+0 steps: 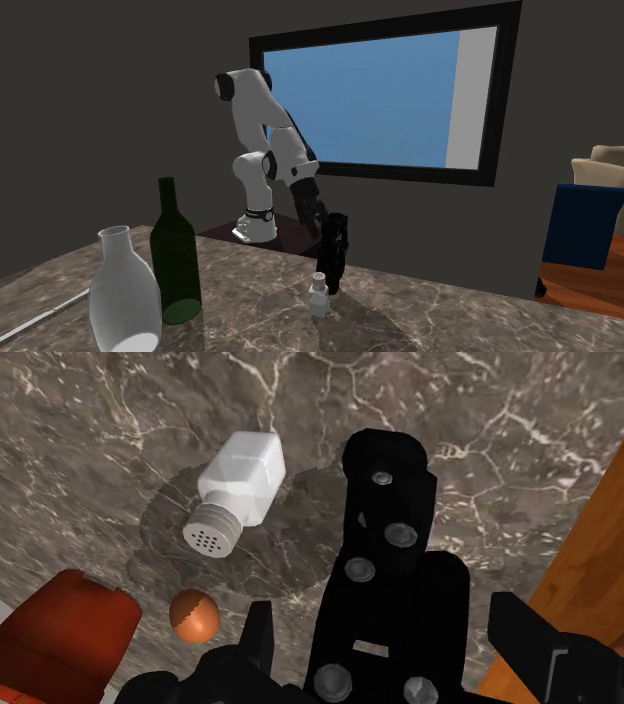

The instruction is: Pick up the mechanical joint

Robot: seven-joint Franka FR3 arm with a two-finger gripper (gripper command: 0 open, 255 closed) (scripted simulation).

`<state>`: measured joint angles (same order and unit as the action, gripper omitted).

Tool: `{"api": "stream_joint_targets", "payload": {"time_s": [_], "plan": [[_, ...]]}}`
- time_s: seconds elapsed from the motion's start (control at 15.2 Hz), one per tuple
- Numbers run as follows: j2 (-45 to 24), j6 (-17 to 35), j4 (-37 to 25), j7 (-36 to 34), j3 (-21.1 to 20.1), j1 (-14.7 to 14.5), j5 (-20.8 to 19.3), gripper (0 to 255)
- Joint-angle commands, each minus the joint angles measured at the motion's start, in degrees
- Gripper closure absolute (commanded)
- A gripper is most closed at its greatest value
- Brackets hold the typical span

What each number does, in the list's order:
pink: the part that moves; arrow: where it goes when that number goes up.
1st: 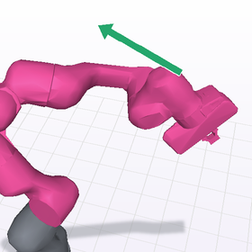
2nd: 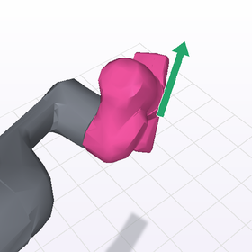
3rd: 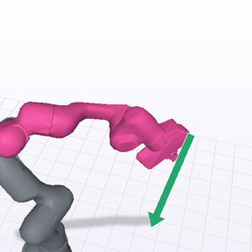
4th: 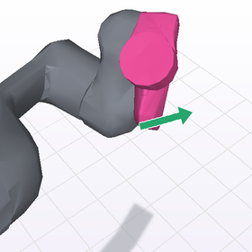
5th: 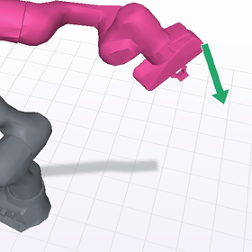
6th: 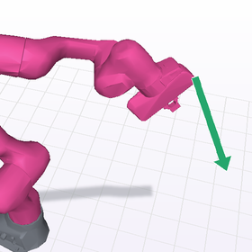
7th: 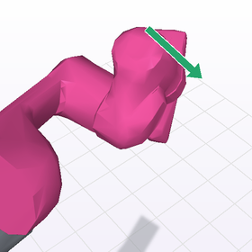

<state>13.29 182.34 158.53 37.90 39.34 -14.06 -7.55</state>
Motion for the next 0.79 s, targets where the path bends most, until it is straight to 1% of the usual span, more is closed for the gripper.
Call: {"api": "stream_joint_targets", "payload": {"time_s": [0.0, 0.07, 0.2, 0.26, 0.73], "plan": [[-1.5, 2.1, 0.2, 1.3, 4.0, -4.3, 1.5, 0], [-2.6, 3.7, 0.4, 2.4, 8.8, -9.3, 2.7, 0], [-2.6, 3.7, 0.4, 2.2, 8.9, -9.3, 2.4, 0], [-2.6, 3.7, 0.4, 2.1, 8.8, -9.2, 2.4, 255], [-2.6, 3.7, 0.4, 2.1, 8.9, -9.3, 2.5, 255]]}}
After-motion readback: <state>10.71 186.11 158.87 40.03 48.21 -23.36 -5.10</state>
